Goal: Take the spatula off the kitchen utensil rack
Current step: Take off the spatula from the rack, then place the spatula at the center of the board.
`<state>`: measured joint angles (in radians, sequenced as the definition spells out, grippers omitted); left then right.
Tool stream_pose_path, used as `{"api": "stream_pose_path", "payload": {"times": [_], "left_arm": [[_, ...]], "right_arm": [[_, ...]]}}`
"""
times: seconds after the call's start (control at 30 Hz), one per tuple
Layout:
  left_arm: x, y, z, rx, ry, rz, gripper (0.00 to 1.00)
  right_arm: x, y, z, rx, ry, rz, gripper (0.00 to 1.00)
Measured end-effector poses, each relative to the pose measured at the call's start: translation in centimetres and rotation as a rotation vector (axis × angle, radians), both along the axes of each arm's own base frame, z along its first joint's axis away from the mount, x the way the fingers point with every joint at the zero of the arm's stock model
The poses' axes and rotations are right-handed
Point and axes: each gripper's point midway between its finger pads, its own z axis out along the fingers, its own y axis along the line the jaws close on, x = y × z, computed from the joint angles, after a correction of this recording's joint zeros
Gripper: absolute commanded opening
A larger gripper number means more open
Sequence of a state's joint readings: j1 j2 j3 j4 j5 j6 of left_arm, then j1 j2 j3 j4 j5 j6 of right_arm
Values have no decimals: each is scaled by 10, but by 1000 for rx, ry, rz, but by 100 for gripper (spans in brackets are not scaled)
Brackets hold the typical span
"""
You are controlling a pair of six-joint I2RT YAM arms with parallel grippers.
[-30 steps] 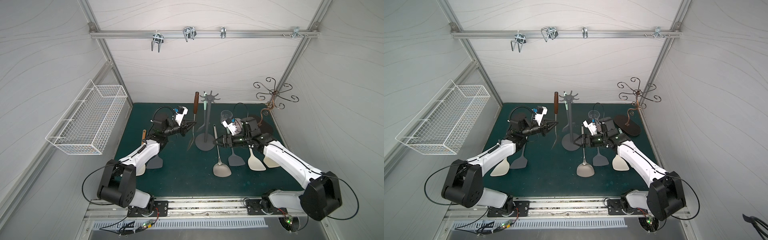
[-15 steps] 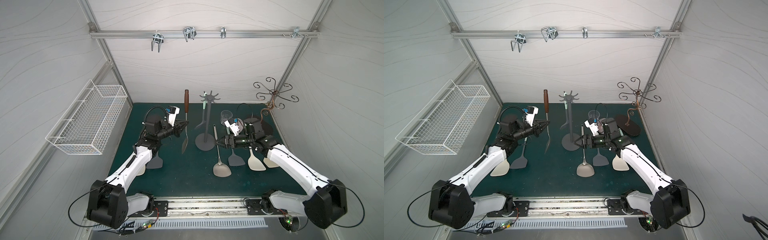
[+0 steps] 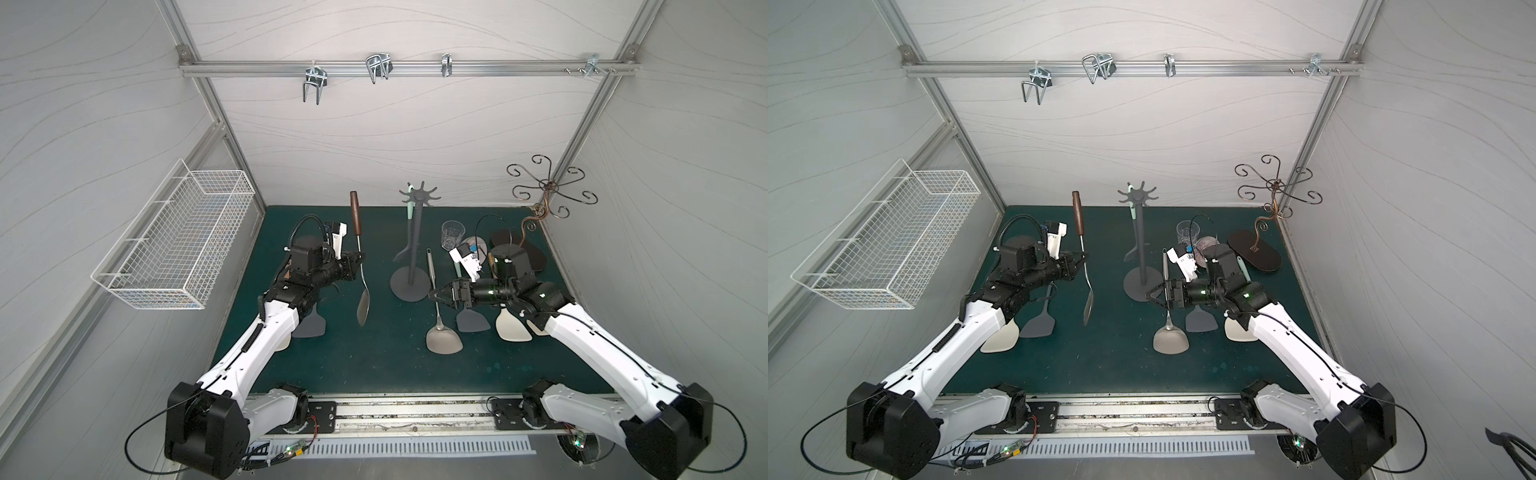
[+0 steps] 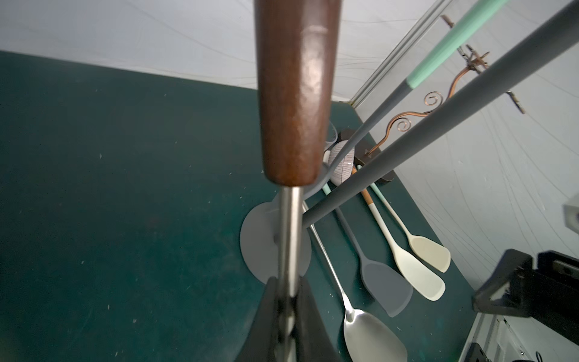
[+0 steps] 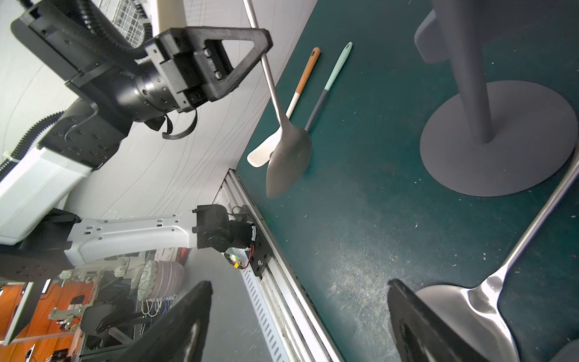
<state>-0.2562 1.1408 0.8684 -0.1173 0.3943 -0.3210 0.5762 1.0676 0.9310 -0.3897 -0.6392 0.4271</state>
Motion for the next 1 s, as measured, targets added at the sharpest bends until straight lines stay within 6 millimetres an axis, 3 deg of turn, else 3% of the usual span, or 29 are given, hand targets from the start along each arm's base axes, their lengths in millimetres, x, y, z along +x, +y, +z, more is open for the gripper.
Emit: {"api": "stream_pose_path", "payload": {"times": [0.27, 0.5, 0.67, 1.0], "left_arm": [[-23, 23, -16, 52, 130, 109, 0], [-41, 44, -20, 121, 194, 192, 0], [-51, 58, -37, 189, 273, 245, 0], [-49, 77, -46, 280, 378, 343, 0]], "right_arm": [[-9, -6, 14, 18, -41, -5, 89], [-15, -9, 5, 9, -24, -5, 90], [-21, -14, 8, 10, -28, -6, 91], [-26, -19, 11, 13, -46, -17, 91]]}}
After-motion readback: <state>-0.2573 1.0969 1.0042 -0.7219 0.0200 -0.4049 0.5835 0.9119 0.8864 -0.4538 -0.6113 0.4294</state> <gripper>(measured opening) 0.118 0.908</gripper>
